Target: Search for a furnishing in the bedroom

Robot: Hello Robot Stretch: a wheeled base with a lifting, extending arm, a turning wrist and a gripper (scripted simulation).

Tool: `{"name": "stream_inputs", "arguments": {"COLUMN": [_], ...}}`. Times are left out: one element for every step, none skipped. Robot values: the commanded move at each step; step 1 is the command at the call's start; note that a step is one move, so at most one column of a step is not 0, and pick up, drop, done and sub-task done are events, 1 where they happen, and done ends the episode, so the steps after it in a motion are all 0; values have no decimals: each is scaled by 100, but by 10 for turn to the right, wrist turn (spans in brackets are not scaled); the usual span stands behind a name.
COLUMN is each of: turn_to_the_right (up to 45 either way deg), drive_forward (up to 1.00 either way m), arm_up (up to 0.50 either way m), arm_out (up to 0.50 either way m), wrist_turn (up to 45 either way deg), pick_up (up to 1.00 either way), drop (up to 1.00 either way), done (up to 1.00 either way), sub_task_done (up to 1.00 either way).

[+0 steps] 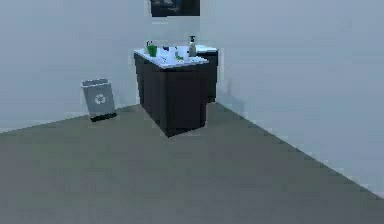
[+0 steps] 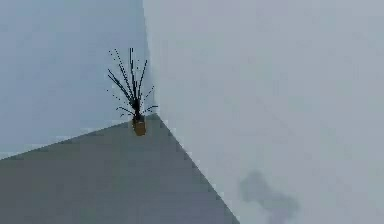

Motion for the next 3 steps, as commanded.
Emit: {"name": "stream_inputs", "arguments": {"turn_to_the_right": [-450, -30, 0], "drive_forward": [0, 0, 100], "arm_up": [0, 0, 0], "arm_out": [0, 0, 0], "wrist_turn": [0, 0, 0], "pick_up": [0, 0, 0], "drop": [0, 0, 0], "done": [0, 0, 0], "sub_task_done": [0, 0, 0]}}
